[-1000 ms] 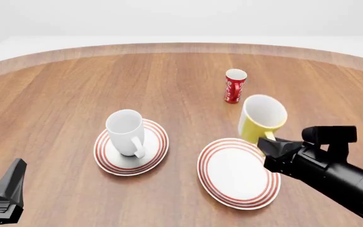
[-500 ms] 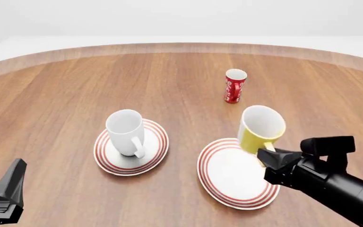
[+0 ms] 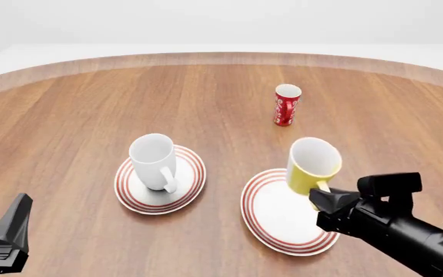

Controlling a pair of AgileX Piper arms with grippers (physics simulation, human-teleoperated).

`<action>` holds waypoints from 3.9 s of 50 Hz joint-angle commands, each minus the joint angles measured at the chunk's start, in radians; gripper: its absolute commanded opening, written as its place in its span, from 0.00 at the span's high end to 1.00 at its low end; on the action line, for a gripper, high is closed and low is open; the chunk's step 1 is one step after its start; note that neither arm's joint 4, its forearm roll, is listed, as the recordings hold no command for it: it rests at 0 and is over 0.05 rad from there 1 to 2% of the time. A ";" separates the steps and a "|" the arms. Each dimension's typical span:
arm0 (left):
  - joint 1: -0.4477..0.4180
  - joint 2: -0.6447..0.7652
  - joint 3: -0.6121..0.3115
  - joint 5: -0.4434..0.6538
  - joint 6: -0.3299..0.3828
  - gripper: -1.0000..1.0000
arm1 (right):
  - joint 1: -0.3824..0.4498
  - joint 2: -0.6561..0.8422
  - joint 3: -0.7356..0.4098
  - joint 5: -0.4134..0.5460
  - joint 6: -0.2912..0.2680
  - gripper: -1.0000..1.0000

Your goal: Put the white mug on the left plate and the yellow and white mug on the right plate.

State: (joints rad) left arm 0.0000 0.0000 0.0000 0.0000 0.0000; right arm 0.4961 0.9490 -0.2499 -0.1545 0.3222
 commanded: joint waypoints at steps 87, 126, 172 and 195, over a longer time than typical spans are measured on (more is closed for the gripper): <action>0.000 0.000 0.000 0.000 0.000 0.00 | 0.032 0.358 0.073 -0.327 0.062 1.00; 0.000 0.000 0.000 0.000 0.000 0.00 | 0.012 0.359 0.092 -0.337 0.053 0.00; 0.000 0.000 0.000 0.000 0.000 0.00 | -0.053 -0.278 -0.057 0.227 -0.054 0.00; 0.000 0.000 0.000 0.000 0.000 0.00 | -0.162 -0.654 -0.285 0.437 -0.132 0.00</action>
State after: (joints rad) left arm 0.0000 0.0000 0.0000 0.0000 0.0000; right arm 0.3751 0.4459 -0.4499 0.2071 0.2136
